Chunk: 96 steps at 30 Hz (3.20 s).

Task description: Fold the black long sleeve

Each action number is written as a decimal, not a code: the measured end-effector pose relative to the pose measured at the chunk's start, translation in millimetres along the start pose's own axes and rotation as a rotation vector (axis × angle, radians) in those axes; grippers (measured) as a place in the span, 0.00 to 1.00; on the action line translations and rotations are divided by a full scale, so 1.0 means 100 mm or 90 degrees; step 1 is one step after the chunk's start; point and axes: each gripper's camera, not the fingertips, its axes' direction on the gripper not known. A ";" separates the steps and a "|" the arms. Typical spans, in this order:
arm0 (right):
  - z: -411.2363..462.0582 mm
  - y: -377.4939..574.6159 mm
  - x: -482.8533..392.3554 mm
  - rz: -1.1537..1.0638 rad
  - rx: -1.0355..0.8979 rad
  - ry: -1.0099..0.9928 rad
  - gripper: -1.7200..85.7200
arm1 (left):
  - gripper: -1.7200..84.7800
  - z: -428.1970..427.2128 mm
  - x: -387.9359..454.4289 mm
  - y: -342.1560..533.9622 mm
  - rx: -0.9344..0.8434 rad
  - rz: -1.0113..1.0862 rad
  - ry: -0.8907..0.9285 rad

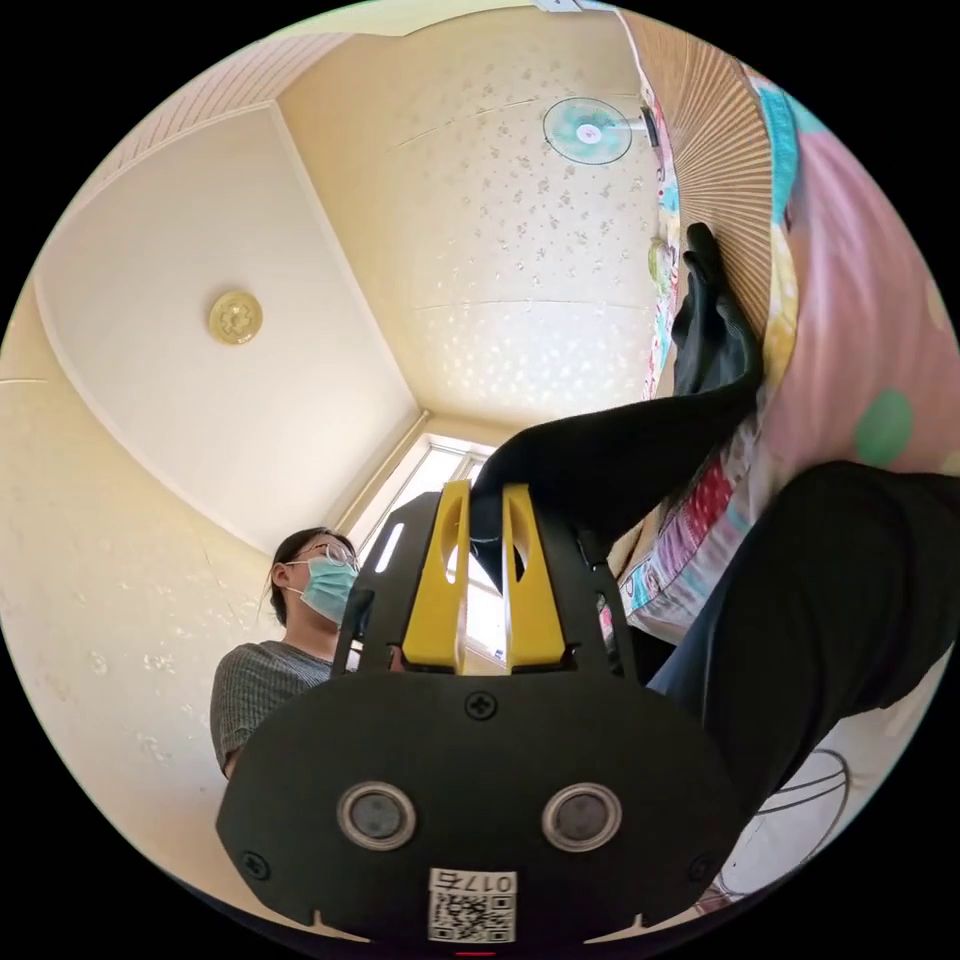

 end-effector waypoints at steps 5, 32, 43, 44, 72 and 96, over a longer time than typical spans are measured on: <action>0.19 -0.08 -0.03 0.020 0.014 0.066 0.04 | 0.07 -0.05 -0.10 0.02 0.053 -0.028 -0.160; 3.49 -3.01 0.64 -0.044 0.042 0.624 0.14 | 0.25 0.55 -2.13 -3.53 0.150 0.007 -0.855; 5.73 -2.11 0.61 -0.167 -0.363 0.614 0.16 | 0.23 0.88 -2.27 -2.05 0.080 -0.174 -0.947; 6.04 -2.03 0.63 -0.167 -0.417 0.615 0.17 | 0.20 0.81 -2.24 -1.97 0.127 -0.179 -0.941; 4.40 -2.80 -0.79 -0.134 -0.405 0.637 0.13 | 0.21 1.39 -2.06 -1.88 0.039 -0.059 -0.700; 1.51 -0.77 0.02 0.101 -0.118 0.194 0.19 | 0.09 2.36 -2.98 -0.73 -0.222 -0.252 -0.596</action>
